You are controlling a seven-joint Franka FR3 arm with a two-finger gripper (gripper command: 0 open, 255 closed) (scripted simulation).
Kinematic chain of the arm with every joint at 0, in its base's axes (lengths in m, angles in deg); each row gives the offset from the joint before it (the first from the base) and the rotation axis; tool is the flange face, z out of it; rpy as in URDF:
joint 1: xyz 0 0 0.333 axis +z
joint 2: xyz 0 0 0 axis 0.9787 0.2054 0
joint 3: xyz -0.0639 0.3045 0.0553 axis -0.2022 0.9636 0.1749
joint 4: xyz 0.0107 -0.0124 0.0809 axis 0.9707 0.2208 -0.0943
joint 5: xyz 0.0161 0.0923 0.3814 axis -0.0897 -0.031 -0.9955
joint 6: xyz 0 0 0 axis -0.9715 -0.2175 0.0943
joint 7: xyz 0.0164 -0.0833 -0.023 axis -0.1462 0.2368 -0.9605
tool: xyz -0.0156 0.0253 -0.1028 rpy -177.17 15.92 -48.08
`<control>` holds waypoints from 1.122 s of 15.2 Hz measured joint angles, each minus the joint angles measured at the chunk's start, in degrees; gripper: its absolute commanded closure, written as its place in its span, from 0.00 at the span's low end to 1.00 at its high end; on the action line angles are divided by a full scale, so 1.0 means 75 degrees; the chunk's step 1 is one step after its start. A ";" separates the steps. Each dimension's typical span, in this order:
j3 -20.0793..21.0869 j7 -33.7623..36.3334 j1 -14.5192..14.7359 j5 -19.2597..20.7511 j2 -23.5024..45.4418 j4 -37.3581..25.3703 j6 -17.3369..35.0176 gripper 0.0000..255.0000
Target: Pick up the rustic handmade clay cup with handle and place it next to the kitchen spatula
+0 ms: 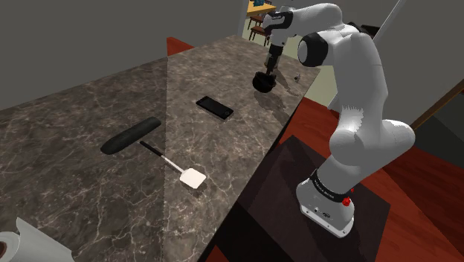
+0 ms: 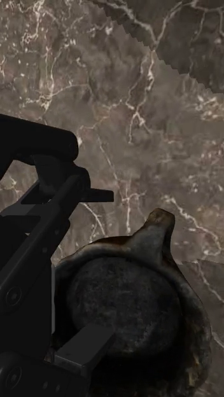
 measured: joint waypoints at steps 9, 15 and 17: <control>0.0049 -0.0088 0.0041 -0.0066 0.0198 0.0412 0.0590 0.00; 0.0050 -0.0088 0.0040 -0.0067 0.0203 0.0413 0.0599 1.00; 0.0049 -0.0088 0.0040 -0.0067 0.0203 0.0413 0.0600 1.00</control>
